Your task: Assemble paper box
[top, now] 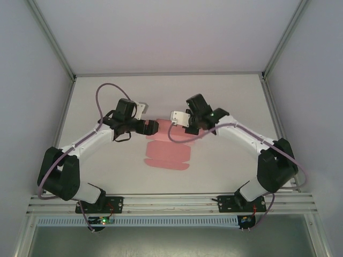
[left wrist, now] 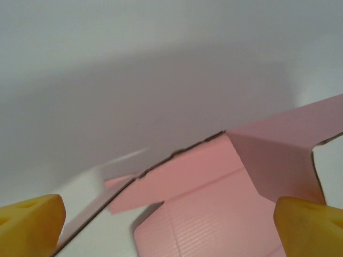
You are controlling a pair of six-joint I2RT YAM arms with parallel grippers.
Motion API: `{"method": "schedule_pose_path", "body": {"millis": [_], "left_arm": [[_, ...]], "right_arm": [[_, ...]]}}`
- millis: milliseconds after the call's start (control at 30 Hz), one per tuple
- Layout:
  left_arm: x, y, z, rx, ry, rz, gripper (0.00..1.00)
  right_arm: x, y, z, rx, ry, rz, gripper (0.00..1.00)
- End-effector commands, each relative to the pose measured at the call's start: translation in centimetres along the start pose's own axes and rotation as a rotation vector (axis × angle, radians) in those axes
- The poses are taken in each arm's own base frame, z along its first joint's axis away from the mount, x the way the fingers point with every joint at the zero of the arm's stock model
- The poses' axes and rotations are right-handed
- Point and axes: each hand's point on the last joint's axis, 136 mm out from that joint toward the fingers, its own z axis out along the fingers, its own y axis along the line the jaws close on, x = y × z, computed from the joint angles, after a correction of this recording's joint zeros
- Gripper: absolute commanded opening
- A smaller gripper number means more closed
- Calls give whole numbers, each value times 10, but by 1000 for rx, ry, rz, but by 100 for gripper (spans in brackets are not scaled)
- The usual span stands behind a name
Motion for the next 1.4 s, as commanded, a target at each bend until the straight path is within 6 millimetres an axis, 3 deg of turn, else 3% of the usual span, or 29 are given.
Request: {"method": "schedule_pose_path", "body": {"millis": [0,133,300,533,733,967,1033,1167,1367], "left_arm": [[-5,9,-17,-77,-61,-62,100],[1,17,-29,-100,-92,-127,100],[3,31,-38,-164,-110,-192,100],[16,44,-30,-179,-62,-284,99],[21,49,-30,-196,-53,-297,100],[24,51,-33,-201,-57,-304,100],[25,53,-32,-204,-59,-309,100],[22,52,-28,-151,-84,-318,100],[-5,36,-27,50,-257,-250,100]], "right_arm": [[-10,-38,-6,281,-34,-84,0],[-4,-35,2,430,1,-183,0],[12,-31,20,476,98,-245,0],[11,-38,27,655,89,-322,0],[28,-24,56,625,173,-401,0],[26,-28,61,710,158,-410,0],[19,-32,55,725,118,-369,0],[-10,-37,23,678,-36,-270,0],[-37,-32,-27,498,-256,-142,0]]}}
